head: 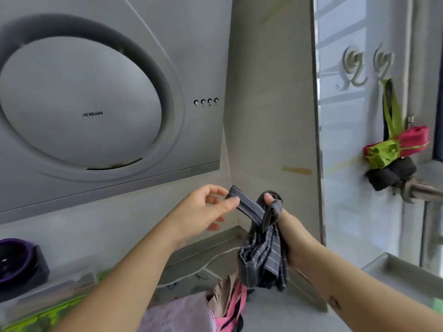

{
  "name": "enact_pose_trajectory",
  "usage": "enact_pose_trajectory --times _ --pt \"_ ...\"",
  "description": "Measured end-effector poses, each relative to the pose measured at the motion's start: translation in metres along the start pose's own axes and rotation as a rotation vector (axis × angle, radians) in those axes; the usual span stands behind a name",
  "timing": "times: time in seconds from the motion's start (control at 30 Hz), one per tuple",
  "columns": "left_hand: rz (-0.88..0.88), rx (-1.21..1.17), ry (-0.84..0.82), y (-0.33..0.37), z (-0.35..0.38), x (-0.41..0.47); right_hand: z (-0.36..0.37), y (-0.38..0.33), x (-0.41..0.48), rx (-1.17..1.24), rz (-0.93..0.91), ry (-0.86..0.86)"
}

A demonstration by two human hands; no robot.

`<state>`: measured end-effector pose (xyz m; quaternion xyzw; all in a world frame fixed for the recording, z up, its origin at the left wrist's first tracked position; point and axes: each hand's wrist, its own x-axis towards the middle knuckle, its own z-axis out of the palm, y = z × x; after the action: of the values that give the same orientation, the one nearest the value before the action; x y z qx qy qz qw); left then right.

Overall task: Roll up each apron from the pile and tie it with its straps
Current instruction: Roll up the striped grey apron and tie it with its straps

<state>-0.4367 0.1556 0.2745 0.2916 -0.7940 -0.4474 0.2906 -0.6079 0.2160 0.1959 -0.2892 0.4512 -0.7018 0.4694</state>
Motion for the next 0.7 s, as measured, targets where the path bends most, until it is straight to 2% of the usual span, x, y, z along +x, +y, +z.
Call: enact_pose_trajectory --times 0.07,0.13,0.33,0.7 --pt "-0.089 -0.012 -0.096 -0.003 0.002 0.001 0.002 -0.004 0.005 0.025 -0.062 0.087" --pt "-0.105 -0.107 -0.097 -0.007 0.007 0.004 0.005 -0.008 0.004 0.028 -0.152 0.136" --pt "0.039 -0.38 0.107 -0.012 0.017 0.023 0.017 -0.002 0.011 0.031 -0.291 0.277" --pt "0.158 -0.439 0.322 -0.014 0.033 0.043 0.023 -0.003 0.02 0.051 -0.356 0.39"
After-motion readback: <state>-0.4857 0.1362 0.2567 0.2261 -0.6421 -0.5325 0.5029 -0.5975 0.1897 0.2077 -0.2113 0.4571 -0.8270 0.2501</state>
